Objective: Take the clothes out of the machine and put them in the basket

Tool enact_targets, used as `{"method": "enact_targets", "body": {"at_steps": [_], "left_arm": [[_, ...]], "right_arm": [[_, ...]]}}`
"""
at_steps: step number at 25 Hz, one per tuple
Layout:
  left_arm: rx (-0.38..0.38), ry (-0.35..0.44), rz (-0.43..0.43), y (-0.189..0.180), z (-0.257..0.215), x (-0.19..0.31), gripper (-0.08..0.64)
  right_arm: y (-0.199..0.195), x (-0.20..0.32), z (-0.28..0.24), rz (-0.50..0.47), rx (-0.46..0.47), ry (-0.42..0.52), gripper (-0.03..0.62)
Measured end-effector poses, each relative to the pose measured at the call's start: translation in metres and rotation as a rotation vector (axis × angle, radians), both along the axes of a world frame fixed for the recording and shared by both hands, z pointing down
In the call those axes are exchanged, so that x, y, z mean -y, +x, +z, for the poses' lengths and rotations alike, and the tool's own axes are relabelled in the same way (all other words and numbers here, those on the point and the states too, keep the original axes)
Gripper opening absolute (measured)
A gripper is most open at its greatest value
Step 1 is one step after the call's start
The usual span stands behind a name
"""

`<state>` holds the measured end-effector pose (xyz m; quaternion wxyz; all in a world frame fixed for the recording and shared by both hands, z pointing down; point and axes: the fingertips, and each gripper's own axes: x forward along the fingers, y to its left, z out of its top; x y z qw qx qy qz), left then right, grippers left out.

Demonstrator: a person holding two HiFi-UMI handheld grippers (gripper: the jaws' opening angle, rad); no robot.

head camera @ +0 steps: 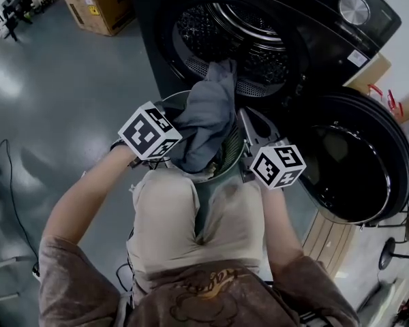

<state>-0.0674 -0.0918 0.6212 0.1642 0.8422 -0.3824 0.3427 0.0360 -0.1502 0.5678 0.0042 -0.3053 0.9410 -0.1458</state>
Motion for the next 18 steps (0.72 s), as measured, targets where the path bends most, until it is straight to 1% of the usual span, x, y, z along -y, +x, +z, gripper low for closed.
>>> {"method": "enact_targets", "body": {"at_steps": [1, 2, 3, 4, 8, 12, 15, 18], "left_arm": [[0.010, 0.017, -0.014, -0.002, -0.001, 0.003, 0.249], [0.010, 0.034, -0.029, -0.004, -0.002, 0.007, 0.288], [0.002, 0.051, -0.043, -0.005, -0.005, 0.010, 0.325], [-0.007, 0.066, -0.054, -0.006, -0.007, 0.014, 0.344], [-0.012, 0.083, -0.057, -0.003, 0.000, 0.026, 0.354], [0.018, 0.102, -0.033, 0.008, 0.019, 0.048, 0.368], [0.030, 0.128, -0.039, 0.017, 0.035, 0.080, 0.376], [0.026, 0.132, -0.067, 0.025, 0.056, 0.119, 0.374]], "right_arm": [[0.000, 0.000, 0.000, 0.000, 0.001, -0.003, -0.003], [0.001, 0.000, 0.001, 0.002, 0.001, -0.005, -0.003], [0.002, 0.001, 0.001, 0.006, 0.002, -0.008, -0.003], [0.004, 0.002, 0.002, 0.009, 0.003, -0.010, -0.003], [0.009, 0.003, 0.007, 0.023, -0.003, -0.014, -0.002], [0.013, 0.002, 0.010, 0.032, -0.011, -0.017, -0.002], [0.015, 0.000, 0.012, 0.039, -0.022, -0.020, -0.003], [0.019, -0.003, 0.013, 0.049, -0.038, -0.021, -0.002]]}}
